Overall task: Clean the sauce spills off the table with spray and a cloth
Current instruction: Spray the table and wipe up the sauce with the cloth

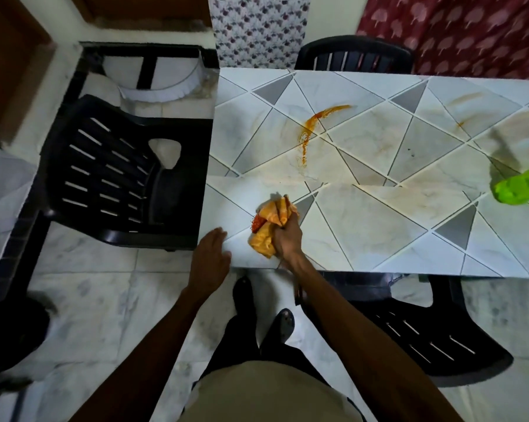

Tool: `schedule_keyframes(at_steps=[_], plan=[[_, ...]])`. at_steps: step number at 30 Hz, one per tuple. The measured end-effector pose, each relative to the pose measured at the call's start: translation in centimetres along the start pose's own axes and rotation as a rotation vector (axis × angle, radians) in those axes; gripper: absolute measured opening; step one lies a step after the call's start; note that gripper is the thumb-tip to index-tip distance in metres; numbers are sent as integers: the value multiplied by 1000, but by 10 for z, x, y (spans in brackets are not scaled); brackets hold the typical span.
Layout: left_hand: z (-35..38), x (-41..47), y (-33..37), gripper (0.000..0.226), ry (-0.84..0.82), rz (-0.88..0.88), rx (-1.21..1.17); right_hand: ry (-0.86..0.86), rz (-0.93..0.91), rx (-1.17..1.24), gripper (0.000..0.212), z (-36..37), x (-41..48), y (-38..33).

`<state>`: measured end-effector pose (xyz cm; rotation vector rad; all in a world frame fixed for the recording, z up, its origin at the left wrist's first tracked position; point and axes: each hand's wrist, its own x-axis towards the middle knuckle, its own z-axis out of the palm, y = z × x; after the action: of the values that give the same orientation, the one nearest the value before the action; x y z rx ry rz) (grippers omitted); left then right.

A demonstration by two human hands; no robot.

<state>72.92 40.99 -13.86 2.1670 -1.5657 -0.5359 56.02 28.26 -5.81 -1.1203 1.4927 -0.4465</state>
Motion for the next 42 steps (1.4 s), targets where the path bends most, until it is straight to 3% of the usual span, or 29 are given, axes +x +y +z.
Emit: schedule_keyframes(at_steps=[2,5,11,16,20,24,28,32,36,39,42], plan=[[-5,6,1,53,17,-18,5,34,3,-43,59,-13,-5,2],[-9,20,3,52,29,-35,6,102,-5,-71,43,-43,-7,6],[-15,57,-9,53,-78,66,117,176,-109,-252,44,-89,-4,1],[-23,77,-11,56,-155,124,162,232,-171,-508,43,-83,36,-8],[-28,81,-15,62,-216,147,155,182,-155,-587,41,-47,59,-26],[-33,81,-17,67,-276,161,161,90,-246,-579,61,-6,60,-37],[-36,79,-23,70,-296,174,163,-39,-334,-611,35,13,61,-28],[-39,83,-24,68,-321,190,179,-110,-439,-652,39,12,59,-20],[-46,88,-17,52,-313,110,68,-53,-434,-581,31,-9,53,-29],[-52,92,-10,38,-256,34,-38,4,-410,-382,37,-30,44,-52],[-55,84,5,31,-196,-70,-151,2,-378,-275,63,-49,30,-75]])
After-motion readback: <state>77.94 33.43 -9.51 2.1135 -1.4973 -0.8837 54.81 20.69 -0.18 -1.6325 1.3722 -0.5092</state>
